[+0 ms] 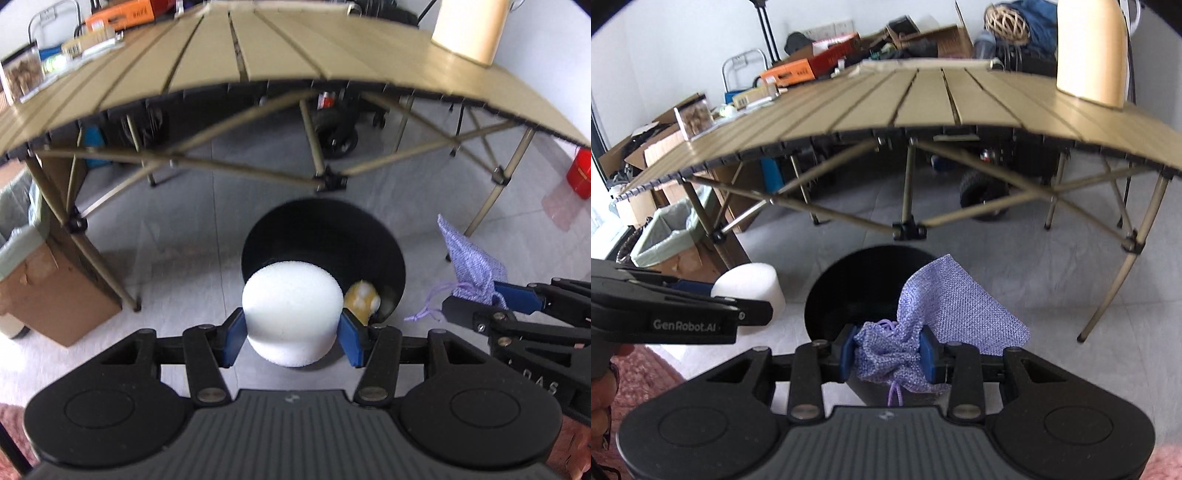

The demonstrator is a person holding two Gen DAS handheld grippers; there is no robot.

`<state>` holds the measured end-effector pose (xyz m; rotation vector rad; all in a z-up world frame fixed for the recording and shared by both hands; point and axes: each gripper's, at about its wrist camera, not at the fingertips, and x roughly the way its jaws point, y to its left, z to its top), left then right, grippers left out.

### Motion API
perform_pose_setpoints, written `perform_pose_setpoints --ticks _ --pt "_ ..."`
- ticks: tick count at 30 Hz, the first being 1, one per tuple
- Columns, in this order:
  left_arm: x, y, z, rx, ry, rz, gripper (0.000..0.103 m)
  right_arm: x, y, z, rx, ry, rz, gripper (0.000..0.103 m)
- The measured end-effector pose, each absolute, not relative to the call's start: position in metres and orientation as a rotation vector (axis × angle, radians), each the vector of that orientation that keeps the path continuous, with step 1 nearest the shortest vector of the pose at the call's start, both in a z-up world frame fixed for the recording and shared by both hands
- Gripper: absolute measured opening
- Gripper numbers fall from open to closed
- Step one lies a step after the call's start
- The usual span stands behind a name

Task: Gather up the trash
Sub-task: 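Lift the pouch and puff off the table and carry both down over the black bin, then lower the left gripper into the bin and open it to drop the white puff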

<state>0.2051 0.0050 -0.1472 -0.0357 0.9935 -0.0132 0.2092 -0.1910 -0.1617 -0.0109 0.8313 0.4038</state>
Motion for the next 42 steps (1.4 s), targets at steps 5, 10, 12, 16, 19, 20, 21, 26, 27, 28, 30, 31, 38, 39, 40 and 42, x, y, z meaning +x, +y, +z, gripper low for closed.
perform_pose_setpoints --ticks 5,10,12,16,19,20,21,26,27,28,30,31,38,39,40,42 --pt "0.213 0.011 -0.166 -0.05 1.056 0.006 0.054 0.217 -0.193 -0.175 0.0 0.863 0.388 0.034" --pt "0.222 0.014 -0.183 -0.054 1.116 0.028 0.053 0.224 -0.196 -0.187 0.007 0.902 0.368 0.034" --pt "0.226 0.015 -0.19 -0.054 1.134 0.032 0.053 0.227 -0.197 -0.191 0.009 0.916 0.358 0.034" --pt "0.234 0.015 -0.203 -0.051 1.17 0.038 0.053 0.231 -0.2 -0.197 0.015 0.937 0.341 0.034" --pt "0.238 0.013 -0.206 -0.048 1.186 0.035 0.053 0.235 -0.204 -0.199 0.02 0.947 0.331 0.034" --pt "0.24 0.012 -0.206 -0.045 1.185 0.033 0.053 0.237 -0.204 -0.201 0.022 0.95 0.327 0.034" --pt "0.242 0.011 -0.205 -0.043 1.183 0.029 0.053 0.238 -0.205 -0.201 0.023 0.953 0.325 0.034" --pt "0.255 -0.001 -0.204 -0.032 1.174 0.005 0.053 0.244 -0.207 -0.202 0.031 0.956 0.307 0.034" --pt "0.259 -0.004 -0.204 -0.029 1.173 -0.001 0.053 0.245 -0.207 -0.201 0.031 0.954 0.304 0.034" --pt "0.262 -0.006 -0.204 -0.029 1.173 -0.006 0.053 0.247 -0.207 -0.2 0.029 0.949 0.301 0.034" --pt "0.27 -0.012 -0.205 -0.029 1.175 -0.012 0.054 0.251 -0.21 -0.198 0.024 0.94 0.29 0.034" --pt "0.273 -0.015 -0.206 -0.03 1.177 -0.015 0.053 0.254 -0.212 -0.198 0.023 0.938 0.283 0.034" --pt "0.302 -0.029 -0.216 -0.041 1.184 -0.01 0.053 0.275 -0.232 -0.198 0.054 0.93 0.22 0.034" --pt "0.306 -0.03 -0.217 -0.043 1.183 -0.007 0.053 0.277 -0.233 -0.197 0.057 0.929 0.217 0.034" --pt "0.31 -0.031 -0.219 -0.045 1.183 -0.002 0.053 0.28 -0.234 -0.197 0.058 0.928 0.215 0.034" --pt "0.317 -0.035 -0.222 -0.047 1.185 0.004 0.053 0.284 -0.235 -0.198 0.057 0.927 0.212 0.034"
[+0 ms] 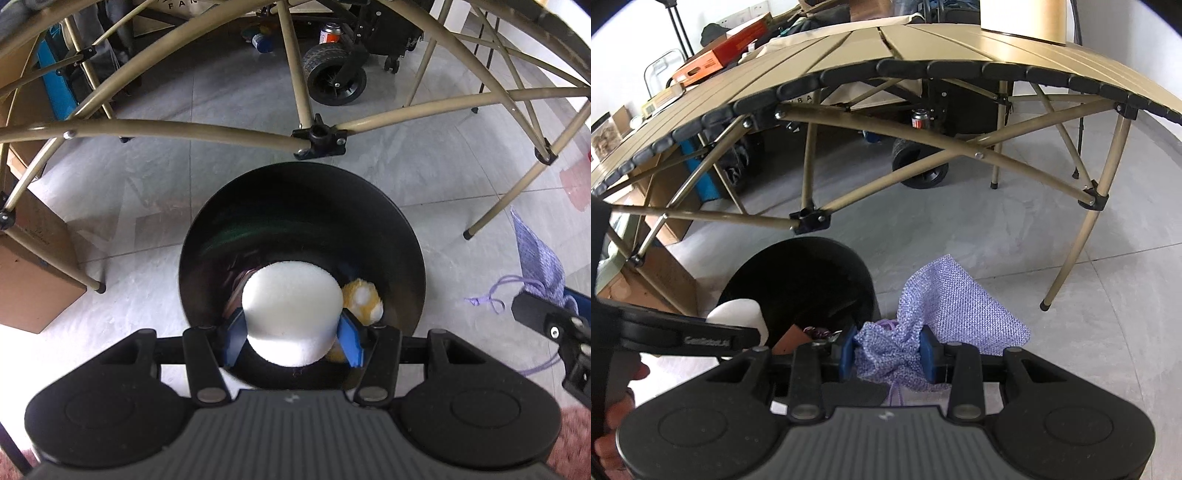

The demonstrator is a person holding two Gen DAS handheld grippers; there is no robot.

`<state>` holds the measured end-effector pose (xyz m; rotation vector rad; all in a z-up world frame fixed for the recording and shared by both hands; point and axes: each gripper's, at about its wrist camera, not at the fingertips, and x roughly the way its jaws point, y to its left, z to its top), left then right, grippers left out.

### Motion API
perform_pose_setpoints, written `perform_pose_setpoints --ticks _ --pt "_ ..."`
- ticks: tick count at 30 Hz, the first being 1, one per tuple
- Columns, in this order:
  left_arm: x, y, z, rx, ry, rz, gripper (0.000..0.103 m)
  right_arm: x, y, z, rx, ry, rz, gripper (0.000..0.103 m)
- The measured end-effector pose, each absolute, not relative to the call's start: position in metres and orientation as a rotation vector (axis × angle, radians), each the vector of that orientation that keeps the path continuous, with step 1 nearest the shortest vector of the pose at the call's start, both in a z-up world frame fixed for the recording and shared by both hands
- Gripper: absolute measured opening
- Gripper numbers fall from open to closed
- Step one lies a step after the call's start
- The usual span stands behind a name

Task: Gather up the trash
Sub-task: 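Lower the left gripper into the bin and open it to drop the white puff, then lower the right gripper over the bin and open it to drop the lavender pouch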

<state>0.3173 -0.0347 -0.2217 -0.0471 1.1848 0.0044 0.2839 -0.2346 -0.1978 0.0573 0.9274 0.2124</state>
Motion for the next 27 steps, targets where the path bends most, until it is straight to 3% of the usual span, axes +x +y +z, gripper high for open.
perform_pose_setpoints --ticks 10,12,14,16,27 --pt "0.337 -0.045 -0.236 -0.05 1.213 0.023 0.056 0.295 -0.233 -0.205 0.053 0.949 0.204 0.034" --pt "0.338 -0.045 -0.235 -0.058 1.211 0.025 0.068 0.296 -0.233 -0.207 0.05 0.956 0.204 0.034" --pt "0.337 -0.045 -0.233 -0.067 1.198 0.029 0.095 0.296 -0.232 -0.208 0.049 0.959 0.203 0.034" --pt "0.335 -0.045 -0.231 -0.059 1.175 0.04 0.102 0.296 -0.232 -0.207 0.048 0.958 0.202 0.034" --pt "0.331 -0.03 -0.221 -0.059 1.143 0.059 0.103 0.3 -0.224 -0.206 0.036 0.952 0.226 0.035"
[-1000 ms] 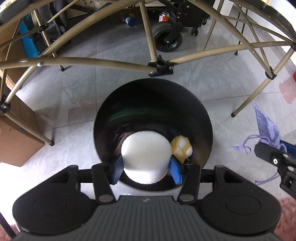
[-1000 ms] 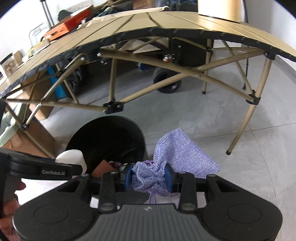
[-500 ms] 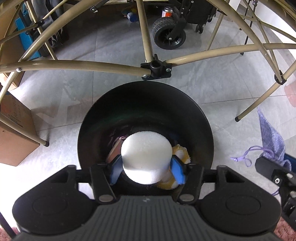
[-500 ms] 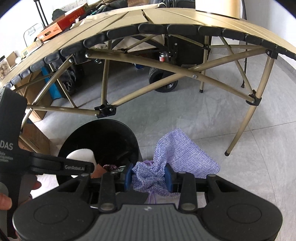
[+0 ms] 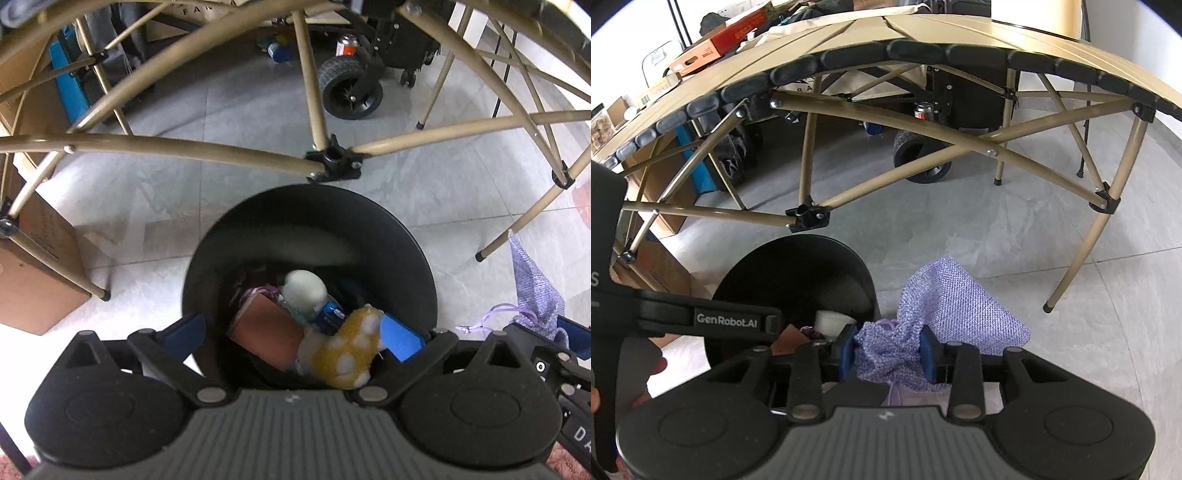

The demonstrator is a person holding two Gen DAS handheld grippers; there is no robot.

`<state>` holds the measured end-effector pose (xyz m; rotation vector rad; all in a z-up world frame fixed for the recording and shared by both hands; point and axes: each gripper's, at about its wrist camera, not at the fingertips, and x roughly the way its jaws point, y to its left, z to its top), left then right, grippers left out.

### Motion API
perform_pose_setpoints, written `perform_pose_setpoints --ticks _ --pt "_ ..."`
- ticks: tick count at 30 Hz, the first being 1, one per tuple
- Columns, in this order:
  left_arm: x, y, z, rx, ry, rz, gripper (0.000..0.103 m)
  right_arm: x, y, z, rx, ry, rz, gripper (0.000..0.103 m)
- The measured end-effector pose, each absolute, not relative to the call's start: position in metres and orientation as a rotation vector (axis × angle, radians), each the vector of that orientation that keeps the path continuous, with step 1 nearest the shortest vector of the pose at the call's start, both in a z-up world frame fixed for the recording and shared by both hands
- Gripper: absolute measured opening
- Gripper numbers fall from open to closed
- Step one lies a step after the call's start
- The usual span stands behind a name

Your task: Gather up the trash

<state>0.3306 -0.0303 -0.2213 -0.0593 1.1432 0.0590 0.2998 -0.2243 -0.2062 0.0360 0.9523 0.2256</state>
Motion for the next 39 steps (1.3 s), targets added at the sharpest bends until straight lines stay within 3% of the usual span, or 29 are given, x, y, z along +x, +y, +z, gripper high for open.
perform_pose_setpoints --ticks 14,25,30,33,34,35,39 --pt "0.304 0.035 -0.192 -0.043 1.048 0.201 0.103 0.316 -0.167 -0.206 -0.005 0.945 0.356 0.035" --pt "0.281 0.103 -0.168 -0.18 0.964 0.327 0.103 0.338 -0.117 -0.218 -0.015 0.973 0.418 0.036" --pt "0.275 0.105 -0.166 -0.21 0.97 0.312 0.103 0.343 -0.105 -0.225 -0.036 0.986 0.405 0.046" --pt "0.271 0.106 -0.164 -0.224 0.962 0.299 0.103 0.342 -0.103 -0.226 -0.061 0.976 0.38 0.075" --pt "0.271 0.104 -0.163 -0.224 0.959 0.297 0.103 0.343 -0.103 -0.227 -0.065 0.977 0.373 0.092" --pt "0.27 0.103 -0.162 -0.224 0.957 0.295 0.103 0.343 -0.104 -0.227 -0.066 0.973 0.368 0.098" --pt "0.271 0.101 -0.163 -0.219 0.96 0.296 0.103 0.343 -0.105 -0.228 -0.071 0.971 0.365 0.103"
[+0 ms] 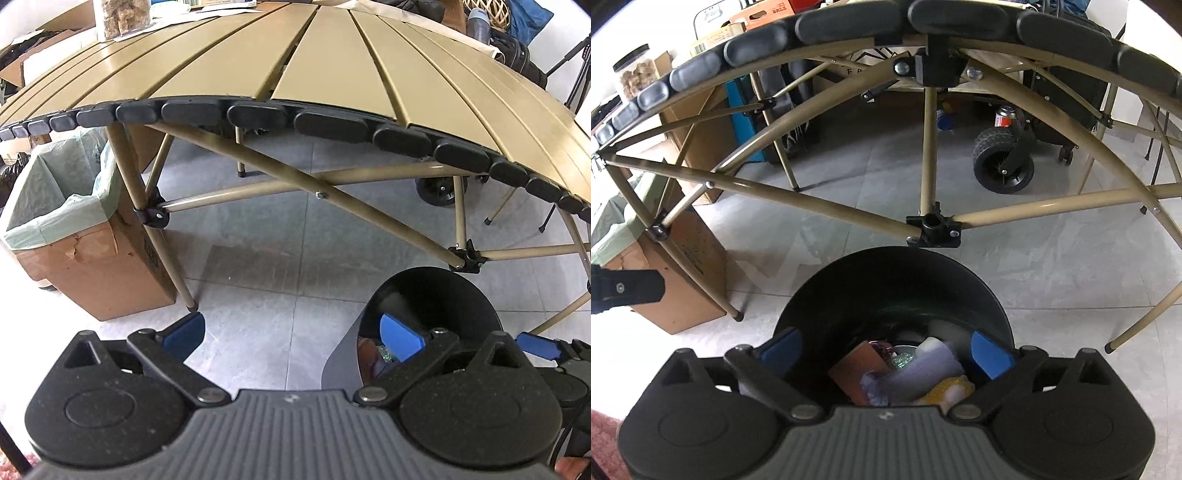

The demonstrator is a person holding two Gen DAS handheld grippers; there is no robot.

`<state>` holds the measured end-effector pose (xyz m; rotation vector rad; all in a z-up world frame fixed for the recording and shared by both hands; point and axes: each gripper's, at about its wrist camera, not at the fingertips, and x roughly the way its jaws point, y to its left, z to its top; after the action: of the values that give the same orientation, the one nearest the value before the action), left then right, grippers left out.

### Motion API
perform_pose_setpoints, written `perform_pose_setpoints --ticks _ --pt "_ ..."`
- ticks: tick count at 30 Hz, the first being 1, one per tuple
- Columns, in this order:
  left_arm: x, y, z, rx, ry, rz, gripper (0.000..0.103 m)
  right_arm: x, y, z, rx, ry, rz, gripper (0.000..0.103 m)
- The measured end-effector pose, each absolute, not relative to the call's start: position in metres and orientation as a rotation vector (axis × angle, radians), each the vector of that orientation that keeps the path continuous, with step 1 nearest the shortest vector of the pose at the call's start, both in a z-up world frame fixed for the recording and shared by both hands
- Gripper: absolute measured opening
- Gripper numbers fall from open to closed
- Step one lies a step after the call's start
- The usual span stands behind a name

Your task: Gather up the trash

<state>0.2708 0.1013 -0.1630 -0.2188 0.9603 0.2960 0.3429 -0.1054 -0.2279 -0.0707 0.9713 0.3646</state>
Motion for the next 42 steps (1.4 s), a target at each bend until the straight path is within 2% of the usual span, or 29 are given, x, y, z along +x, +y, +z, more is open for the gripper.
perform_pose_setpoints --ticks 6,13,19,24,35,42 --pt "0.271 0.1 -0.16 -0.232 0.945 0.286 0.103 0.338 -0.108 -0.226 -0.082 0.966 0.372 0.103" --pt "0.254 0.085 -0.133 -0.229 0.829 0.253 0.103 0.316 -0.133 -0.201 -0.051 0.914 0.361 0.103" --pt "0.205 0.059 -0.086 -0.174 0.653 0.161 0.103 0.26 -0.164 -0.152 -0.007 0.798 0.377 0.103" --pt "0.151 0.048 -0.071 -0.119 0.59 0.142 0.103 0.199 -0.182 -0.123 -0.01 0.732 0.393 0.103" --pt "0.058 0.045 -0.074 -0.077 0.632 0.085 0.103 0.096 -0.194 -0.093 -0.017 0.7 0.413 0.103" --pt "0.027 0.042 -0.079 -0.07 0.654 0.079 0.103 0.061 -0.204 -0.084 -0.043 0.686 0.39 0.103"
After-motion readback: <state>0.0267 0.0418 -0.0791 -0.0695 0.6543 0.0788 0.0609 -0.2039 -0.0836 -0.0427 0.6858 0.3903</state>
